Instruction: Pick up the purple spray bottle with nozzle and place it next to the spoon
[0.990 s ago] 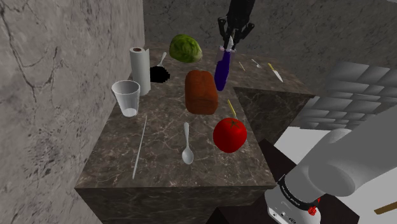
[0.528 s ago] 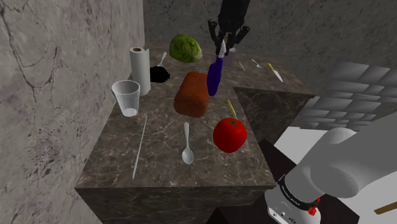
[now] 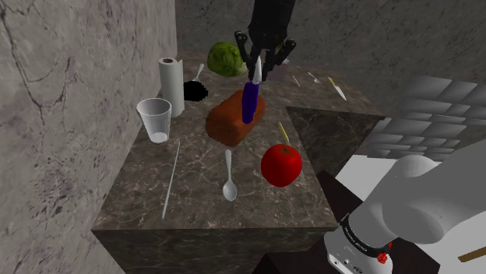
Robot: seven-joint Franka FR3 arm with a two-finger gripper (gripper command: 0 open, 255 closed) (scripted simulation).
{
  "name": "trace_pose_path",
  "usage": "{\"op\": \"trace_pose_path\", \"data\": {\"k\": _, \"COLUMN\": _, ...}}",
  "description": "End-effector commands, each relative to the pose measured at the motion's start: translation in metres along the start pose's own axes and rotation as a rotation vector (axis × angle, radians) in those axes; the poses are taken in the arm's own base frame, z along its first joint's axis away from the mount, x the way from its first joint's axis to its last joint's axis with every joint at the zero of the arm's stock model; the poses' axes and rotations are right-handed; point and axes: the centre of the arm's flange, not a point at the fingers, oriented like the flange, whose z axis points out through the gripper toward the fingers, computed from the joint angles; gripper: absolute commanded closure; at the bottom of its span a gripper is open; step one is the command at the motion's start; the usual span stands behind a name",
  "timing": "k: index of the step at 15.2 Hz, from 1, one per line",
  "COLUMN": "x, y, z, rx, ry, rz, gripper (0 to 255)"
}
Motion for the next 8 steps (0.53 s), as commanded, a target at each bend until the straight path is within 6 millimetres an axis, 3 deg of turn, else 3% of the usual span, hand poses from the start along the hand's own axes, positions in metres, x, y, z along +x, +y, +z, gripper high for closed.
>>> {"op": "trace_pose_path", "data": {"k": 1, "x": -0.023, "y": -0.017, "z": -0.003, "rx": 0.000, "ry": -0.001, "rz": 0.001, "gripper": 255}}
{"op": "trace_pose_path", "data": {"k": 8, "x": -0.096, "y": -0.073, "z": -0.007, "rx": 0.000, "ry": -0.001, "rz": 0.001, "gripper": 255}}
